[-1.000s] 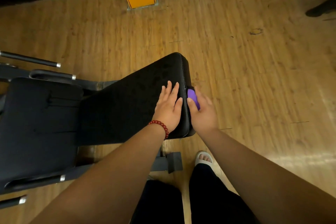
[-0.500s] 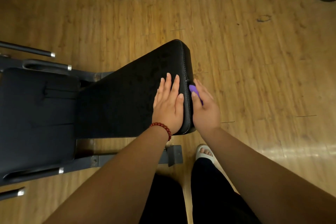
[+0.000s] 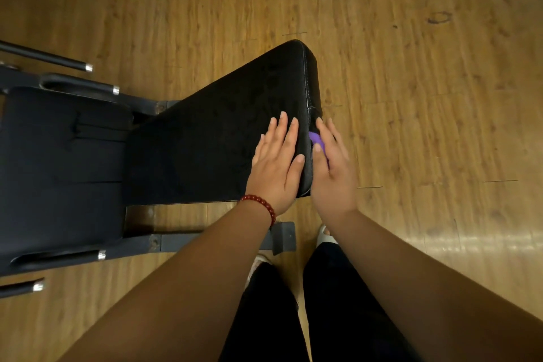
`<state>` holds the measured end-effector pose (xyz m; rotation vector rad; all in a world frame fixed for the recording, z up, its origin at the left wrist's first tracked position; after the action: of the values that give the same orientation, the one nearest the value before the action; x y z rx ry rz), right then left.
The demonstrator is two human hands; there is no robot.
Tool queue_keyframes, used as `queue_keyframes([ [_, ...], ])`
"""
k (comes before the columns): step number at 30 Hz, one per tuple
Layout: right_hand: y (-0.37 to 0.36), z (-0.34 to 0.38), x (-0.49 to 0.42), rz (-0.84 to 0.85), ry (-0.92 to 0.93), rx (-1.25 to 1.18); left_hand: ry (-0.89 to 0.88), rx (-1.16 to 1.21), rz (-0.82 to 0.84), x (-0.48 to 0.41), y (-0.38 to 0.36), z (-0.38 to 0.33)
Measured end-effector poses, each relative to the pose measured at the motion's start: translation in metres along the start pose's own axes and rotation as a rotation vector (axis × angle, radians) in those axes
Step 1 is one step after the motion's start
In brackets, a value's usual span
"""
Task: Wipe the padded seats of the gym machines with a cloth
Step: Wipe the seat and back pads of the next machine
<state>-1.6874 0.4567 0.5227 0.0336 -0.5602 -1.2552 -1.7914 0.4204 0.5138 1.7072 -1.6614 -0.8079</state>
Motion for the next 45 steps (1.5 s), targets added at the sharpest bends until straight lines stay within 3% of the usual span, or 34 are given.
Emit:
queue_keyframes([
  [7, -0.01, -0.013, 0.025, -0.144, -0.028, -0.054, -0.003, -0.023, -0.006, 0.0, -0.003, 0.006],
  [12, -0.006, -0.006, -0.002, -0.134, -0.105, -0.167, -0.024, -0.036, -0.013, 0.0, -0.005, 0.008],
  [18, -0.014, -0.026, 0.05, -0.215, -0.076, -0.16, -0.019, -0.026, -0.011, 0.002, -0.006, 0.008],
  [25, -0.004, -0.014, -0.004, -0.121, -0.113, -0.206, -0.031, -0.036, -0.016, 0.004, -0.007, 0.009],
  [31, -0.01, -0.025, 0.043, -0.116, -0.037, -0.198, -0.026, -0.032, -0.019, 0.002, -0.006, 0.007],
  [38, -0.001, 0.001, -0.023, -0.009, -0.026, -0.121, 0.026, 0.041, -0.06, -0.001, 0.002, 0.008],
  [41, 0.0, -0.001, -0.011, -0.014, -0.012, -0.129, 0.062, 0.035, -0.15, -0.014, 0.022, 0.011],
  [45, 0.001, -0.012, 0.008, -0.015, -0.007, -0.17, 0.125, 0.066, -0.101, -0.05, 0.027, 0.014],
])
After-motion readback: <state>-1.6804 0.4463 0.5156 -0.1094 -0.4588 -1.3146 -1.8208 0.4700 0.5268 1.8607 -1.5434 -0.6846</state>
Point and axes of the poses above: each hand's wrist, its own x-axis away from the middle knuckle, its own y-axis out of the back of the hand, z = x × y, the point moved 6 cm from there along -x, towards the middle knuckle, and after that the axes turned 12 degrees about -y, right-handed, at the moved point
